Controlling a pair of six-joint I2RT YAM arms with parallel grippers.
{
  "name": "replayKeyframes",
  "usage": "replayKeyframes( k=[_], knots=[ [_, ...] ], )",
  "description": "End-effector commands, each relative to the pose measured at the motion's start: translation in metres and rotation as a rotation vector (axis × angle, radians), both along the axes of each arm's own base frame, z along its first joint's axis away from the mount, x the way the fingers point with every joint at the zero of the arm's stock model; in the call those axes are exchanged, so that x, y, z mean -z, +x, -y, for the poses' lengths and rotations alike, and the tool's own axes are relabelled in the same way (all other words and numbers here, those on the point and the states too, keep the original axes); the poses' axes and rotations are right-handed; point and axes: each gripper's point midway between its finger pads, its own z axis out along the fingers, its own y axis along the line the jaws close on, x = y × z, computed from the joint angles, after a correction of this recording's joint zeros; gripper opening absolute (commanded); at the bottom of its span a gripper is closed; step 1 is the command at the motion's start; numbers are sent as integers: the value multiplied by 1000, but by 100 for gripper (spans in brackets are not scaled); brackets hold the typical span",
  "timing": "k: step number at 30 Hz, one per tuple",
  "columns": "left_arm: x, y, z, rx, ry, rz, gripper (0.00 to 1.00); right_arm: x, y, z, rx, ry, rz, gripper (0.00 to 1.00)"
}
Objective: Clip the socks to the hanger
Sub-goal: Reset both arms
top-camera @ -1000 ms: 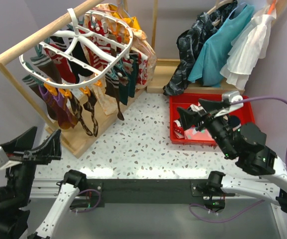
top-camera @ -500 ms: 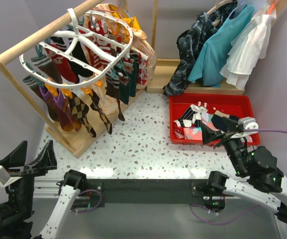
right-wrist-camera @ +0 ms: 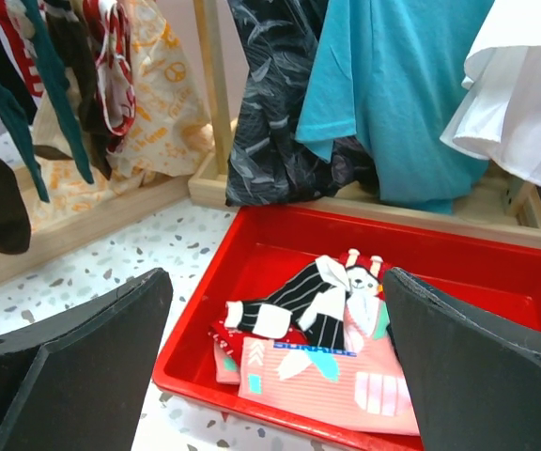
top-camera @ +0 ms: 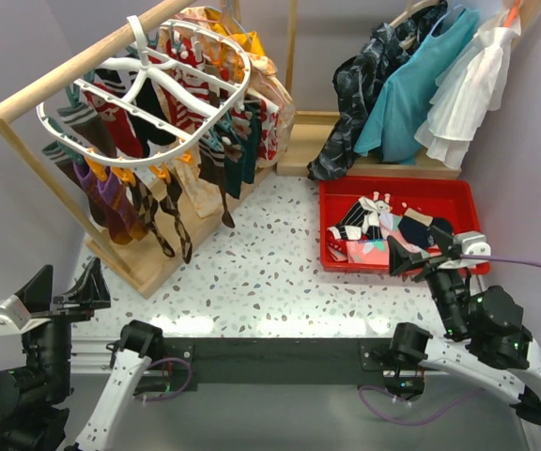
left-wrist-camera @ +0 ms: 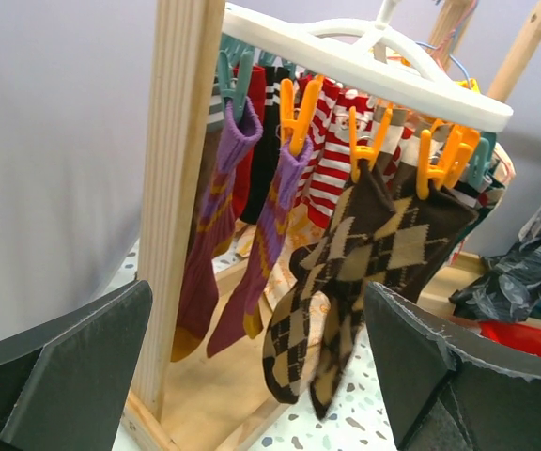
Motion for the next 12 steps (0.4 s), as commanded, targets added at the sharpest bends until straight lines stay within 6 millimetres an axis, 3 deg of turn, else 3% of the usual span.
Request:
replayKeyframes(
  k=[1, 12],
  knots=[
    [-2, -38, -21, -53, -42, 133, 100, 2, 2, 6, 43, -1, 12, 99],
    [0, -39, -30, -105, -51, 126, 100, 5, 7, -4, 37, -41, 12, 99]
  ],
)
